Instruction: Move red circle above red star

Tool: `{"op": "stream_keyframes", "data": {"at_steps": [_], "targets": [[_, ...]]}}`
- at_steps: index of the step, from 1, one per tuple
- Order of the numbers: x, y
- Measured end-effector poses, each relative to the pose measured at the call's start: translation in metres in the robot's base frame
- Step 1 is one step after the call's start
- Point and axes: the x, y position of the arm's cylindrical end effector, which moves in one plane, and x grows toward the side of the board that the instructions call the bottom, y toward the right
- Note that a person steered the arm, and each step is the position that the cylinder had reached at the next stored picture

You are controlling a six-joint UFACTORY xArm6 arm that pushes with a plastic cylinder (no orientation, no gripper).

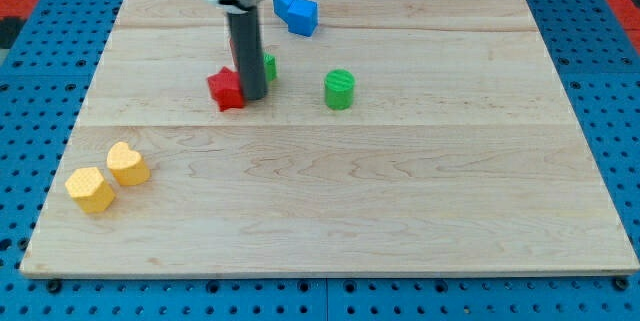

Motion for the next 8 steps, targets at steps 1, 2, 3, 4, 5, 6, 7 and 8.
{"op": "stream_keyframes", "data": {"at_steps": [1,2,3,4,5,6,7,8], "targets": [[0.000,-0.061],[0.000,-0.131],[-0.035,-0.121],[-0.095,-0.055],[-0.110,-0.017],[-0.093,0.029],[-0.058,0.032],[-0.032,-0.019]]}}
